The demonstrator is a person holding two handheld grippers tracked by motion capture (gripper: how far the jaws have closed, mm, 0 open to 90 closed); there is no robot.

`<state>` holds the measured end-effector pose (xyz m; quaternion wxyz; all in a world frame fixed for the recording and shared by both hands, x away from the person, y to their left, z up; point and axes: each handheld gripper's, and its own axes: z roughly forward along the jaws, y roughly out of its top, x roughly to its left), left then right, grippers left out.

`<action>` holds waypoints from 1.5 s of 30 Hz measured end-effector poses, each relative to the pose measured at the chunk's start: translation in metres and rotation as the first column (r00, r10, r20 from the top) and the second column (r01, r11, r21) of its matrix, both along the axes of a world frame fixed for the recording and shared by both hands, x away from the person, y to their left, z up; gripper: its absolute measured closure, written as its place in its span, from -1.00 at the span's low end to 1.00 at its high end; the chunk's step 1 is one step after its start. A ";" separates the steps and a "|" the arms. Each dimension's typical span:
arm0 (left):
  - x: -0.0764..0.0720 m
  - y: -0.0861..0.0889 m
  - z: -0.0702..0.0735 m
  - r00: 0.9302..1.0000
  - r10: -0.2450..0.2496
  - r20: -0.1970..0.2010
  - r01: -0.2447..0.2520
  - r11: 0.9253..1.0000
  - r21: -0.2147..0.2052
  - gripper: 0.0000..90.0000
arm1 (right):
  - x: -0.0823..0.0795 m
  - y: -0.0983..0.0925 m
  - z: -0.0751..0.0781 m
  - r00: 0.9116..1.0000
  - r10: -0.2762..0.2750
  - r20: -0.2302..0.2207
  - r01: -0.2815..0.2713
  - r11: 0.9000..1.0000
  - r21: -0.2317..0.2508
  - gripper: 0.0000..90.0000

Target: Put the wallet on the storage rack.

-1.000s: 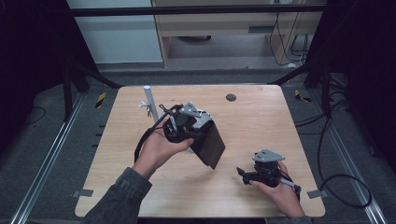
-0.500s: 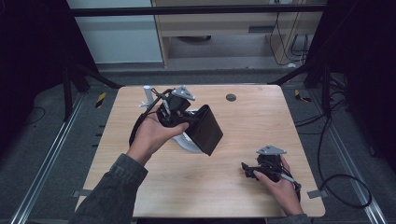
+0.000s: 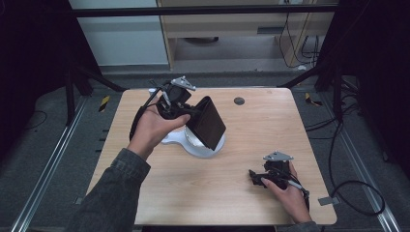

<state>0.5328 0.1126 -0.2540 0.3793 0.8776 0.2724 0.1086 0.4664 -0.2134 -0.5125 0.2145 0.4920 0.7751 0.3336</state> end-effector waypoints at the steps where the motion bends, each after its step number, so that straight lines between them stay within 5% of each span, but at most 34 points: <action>1: 0.001 0.002 0.000 1.000 0.006 -0.001 -0.006 1.000 -0.004 0.79 | 0.000 0.000 0.000 1.000 0.000 0.000 0.000 1.000 0.000 -0.93; 23: 0.019 0.008 0.006 0.999 0.033 -0.005 -0.032 0.999 0.036 0.79 | 0.000 0.000 0.000 1.000 -0.002 -0.003 0.002 1.000 -0.005 -0.94; 45: 0.037 0.003 -0.016 0.999 0.053 -0.001 -0.052 0.993 0.106 0.79 | 0.000 0.000 0.000 1.000 -0.002 -0.002 0.002 1.000 -0.005 -0.94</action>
